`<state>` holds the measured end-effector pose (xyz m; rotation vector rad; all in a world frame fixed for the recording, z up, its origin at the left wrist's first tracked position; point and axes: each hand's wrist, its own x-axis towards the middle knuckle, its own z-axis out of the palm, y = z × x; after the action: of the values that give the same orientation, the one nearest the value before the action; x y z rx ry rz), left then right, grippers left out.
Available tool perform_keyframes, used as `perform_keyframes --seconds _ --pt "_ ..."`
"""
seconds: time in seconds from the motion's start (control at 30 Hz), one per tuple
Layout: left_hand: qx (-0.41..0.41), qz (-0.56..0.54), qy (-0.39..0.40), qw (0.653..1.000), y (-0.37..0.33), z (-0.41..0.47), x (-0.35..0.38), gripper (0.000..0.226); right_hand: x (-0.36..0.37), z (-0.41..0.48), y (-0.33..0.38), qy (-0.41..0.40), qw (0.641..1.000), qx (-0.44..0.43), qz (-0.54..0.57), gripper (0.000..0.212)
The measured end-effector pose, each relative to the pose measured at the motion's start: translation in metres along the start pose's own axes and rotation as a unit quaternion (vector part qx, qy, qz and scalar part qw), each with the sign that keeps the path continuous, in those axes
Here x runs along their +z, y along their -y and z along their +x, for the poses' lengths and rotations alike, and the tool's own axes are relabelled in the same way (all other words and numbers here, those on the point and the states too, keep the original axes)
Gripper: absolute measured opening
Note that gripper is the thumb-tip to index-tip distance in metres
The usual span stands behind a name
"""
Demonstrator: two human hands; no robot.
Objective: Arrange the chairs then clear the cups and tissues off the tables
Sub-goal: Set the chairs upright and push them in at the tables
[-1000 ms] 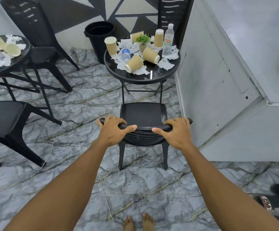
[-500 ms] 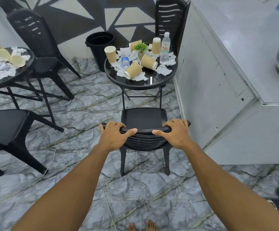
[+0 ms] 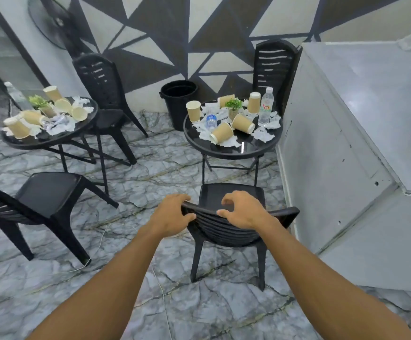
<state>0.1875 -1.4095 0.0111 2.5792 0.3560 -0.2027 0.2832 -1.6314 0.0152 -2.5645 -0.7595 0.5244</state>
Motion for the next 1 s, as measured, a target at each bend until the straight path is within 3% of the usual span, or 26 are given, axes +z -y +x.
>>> perform_keyframes --seconds 0.17,0.57,1.0 --pt "-0.048 0.011 0.003 0.999 0.044 -0.005 -0.039 0.063 0.006 0.038 0.066 0.039 0.997 -0.048 -0.041 0.046" --pt "-0.124 0.044 0.041 0.990 0.197 0.038 -0.125 0.060 0.047 0.165 0.197 0.129 0.981 -0.036 -0.143 0.047" --pt "-0.103 0.057 0.097 0.988 0.276 0.148 -0.211 0.054 0.053 0.292 0.292 0.153 0.976 -0.028 -0.155 0.040"
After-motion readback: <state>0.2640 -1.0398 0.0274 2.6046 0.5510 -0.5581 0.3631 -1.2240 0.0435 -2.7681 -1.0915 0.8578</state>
